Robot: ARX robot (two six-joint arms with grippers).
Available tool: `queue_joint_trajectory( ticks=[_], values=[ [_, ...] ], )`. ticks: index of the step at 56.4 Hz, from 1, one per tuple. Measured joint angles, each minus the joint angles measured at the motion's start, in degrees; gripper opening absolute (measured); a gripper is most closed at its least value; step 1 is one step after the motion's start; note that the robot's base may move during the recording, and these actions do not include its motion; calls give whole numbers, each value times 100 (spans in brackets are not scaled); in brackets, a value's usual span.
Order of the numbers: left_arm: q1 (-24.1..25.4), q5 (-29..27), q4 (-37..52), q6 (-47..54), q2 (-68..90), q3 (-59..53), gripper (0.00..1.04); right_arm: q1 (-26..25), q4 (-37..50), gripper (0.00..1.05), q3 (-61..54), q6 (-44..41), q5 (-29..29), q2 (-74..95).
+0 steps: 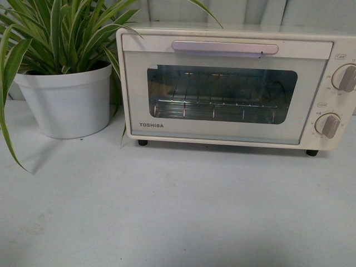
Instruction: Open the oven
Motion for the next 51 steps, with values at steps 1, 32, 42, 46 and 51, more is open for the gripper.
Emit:
queue_joint_trajectory(
  ticks=[1, 32, 42, 46, 51],
  values=[
    [0, 0, 0, 0, 0, 0, 98, 0, 0, 95, 0, 0, 0, 0],
    [-52, -166, -26, -92, 31, 7, 98, 0, 0, 95, 0, 0, 0, 0],
    [-1145, -1523, 516, -2614, 2013, 503, 98, 0, 0, 95, 0, 0, 0, -2],
    [-1550, -1484, 1211, -3482, 3193, 804, 98, 0, 0, 95, 0, 0, 2, -2],
    [-2157, -1360, 2044, -4352, 5001, 1296, 98, 0, 0, 95, 0, 0, -2, -2]
  ],
)
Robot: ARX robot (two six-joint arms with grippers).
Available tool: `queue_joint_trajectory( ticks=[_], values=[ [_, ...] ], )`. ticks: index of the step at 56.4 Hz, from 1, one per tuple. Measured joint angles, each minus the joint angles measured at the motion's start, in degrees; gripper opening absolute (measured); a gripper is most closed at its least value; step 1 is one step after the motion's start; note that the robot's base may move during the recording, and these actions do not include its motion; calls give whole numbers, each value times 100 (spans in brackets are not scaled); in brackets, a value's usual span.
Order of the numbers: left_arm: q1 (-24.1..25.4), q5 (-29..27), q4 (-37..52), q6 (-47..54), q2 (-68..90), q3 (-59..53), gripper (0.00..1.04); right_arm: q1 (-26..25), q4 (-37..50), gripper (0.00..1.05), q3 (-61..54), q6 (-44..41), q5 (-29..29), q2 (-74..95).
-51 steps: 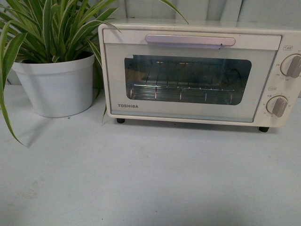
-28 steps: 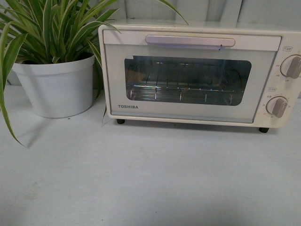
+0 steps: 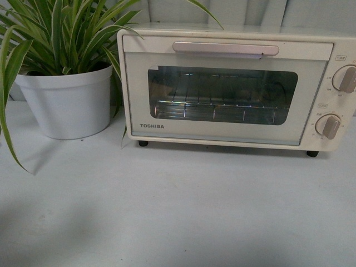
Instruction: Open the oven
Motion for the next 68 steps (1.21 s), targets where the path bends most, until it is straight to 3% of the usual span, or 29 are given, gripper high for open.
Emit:
queue_joint_trajectory(
  ticks=[8, 21, 61, 68],
  values=[
    [-420, 302, 863, -933, 2044, 640, 98, 0, 0, 95, 0, 0, 4, 0],
    [-763, 396, 1292, -1609, 3523, 1423, 98, 0, 0, 95, 0, 0, 2, 0],
    [-852, 474, 1379, -2415, 4693, 2371, 98, 0, 0, 95, 0, 0, 2, 0],
    [-822, 479, 1342, -2409, 4662, 2354, 98, -201, 728, 95, 13, 470, -857, 334]
  ],
)
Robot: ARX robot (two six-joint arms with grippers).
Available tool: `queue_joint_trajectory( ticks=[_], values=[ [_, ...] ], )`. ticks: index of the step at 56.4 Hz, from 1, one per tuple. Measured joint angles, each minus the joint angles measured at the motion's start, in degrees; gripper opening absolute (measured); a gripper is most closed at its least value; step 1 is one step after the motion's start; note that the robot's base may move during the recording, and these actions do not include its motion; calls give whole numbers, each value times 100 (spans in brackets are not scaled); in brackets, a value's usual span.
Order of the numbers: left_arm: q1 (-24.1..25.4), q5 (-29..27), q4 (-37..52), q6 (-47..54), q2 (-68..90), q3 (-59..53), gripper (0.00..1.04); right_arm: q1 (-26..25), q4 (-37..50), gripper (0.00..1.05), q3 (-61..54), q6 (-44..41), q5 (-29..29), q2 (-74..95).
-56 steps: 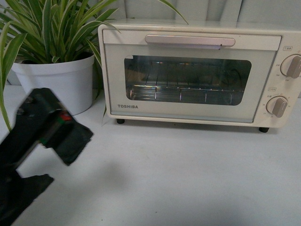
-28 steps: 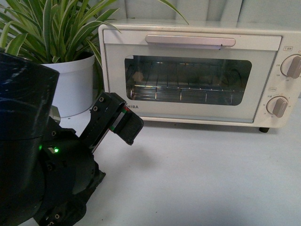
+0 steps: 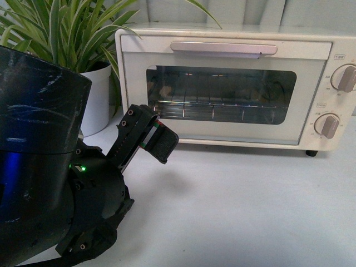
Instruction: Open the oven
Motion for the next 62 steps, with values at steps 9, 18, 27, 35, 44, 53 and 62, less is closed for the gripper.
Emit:
queue_joint_trajectory(
  ticks=[9, 18, 27, 35, 44, 53, 62],
  values=[
    [68, 50, -28, 2, -129, -125, 98, 280, 946, 95, 656, 284, 111, 2059],
    [107, 61, -33, 2, -175, -179, 98, 627, 1364, 95, 1805, 280, 372, 4100],
    [105, 70, -52, 15, -186, -181, 98, 1126, 1038, 95, 3285, 520, 765, 5812],
    [101, 105, -66, 24, -192, -181, 98, 1423, 597, 95, 4358, 883, 1051, 6679],
    [101, 114, -105, 37, -219, -179, 98, 1657, 129, 95, 5296, 1239, 1307, 7324],
    [101, 127, -120, 44, -229, -177, 98, 1784, -201, 95, 5845, 1613, 1480, 7875],
    [101, 131, -125, 44, -232, -175, 98, 1917, -365, 95, 6166, 1744, 1668, 8199]
  ],
)
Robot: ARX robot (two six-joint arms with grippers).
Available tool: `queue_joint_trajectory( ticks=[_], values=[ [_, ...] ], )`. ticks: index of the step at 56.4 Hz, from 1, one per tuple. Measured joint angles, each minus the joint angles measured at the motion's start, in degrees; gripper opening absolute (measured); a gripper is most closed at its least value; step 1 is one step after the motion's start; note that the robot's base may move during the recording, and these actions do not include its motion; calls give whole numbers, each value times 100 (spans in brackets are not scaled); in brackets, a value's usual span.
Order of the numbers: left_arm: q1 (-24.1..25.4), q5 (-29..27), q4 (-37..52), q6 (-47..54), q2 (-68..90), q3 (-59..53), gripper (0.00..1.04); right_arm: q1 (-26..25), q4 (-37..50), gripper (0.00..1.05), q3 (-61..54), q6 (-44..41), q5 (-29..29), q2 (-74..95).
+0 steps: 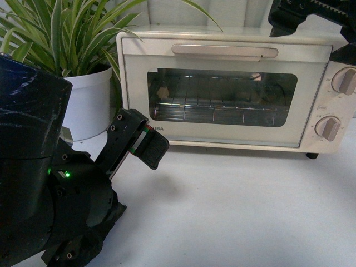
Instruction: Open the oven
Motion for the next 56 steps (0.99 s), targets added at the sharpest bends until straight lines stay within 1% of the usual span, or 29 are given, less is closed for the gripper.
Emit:
queue_joint_trajectory(
  ticks=[19, 35, 45, 50, 56],
  values=[
    [0, 20, 0, -2, -7, 0, 98, 214, -190, 95, 398, 105, 267, 352],
    [0, 26, 0, -4, -17, 0, 98, 304, -264, 95, 492, 155, 501, 525],
    [0, 28, 0, -7, -17, 0, 98, 302, -341, 95, 555, 153, 485, 586],
    [0, 35, -7, -13, -22, 0, 98, 278, -457, 95, 566, 157, 382, 584],
    [2, 35, -11, -22, -28, 0, 98, 269, -391, 95, 470, 90, 249, 518]
  ],
)
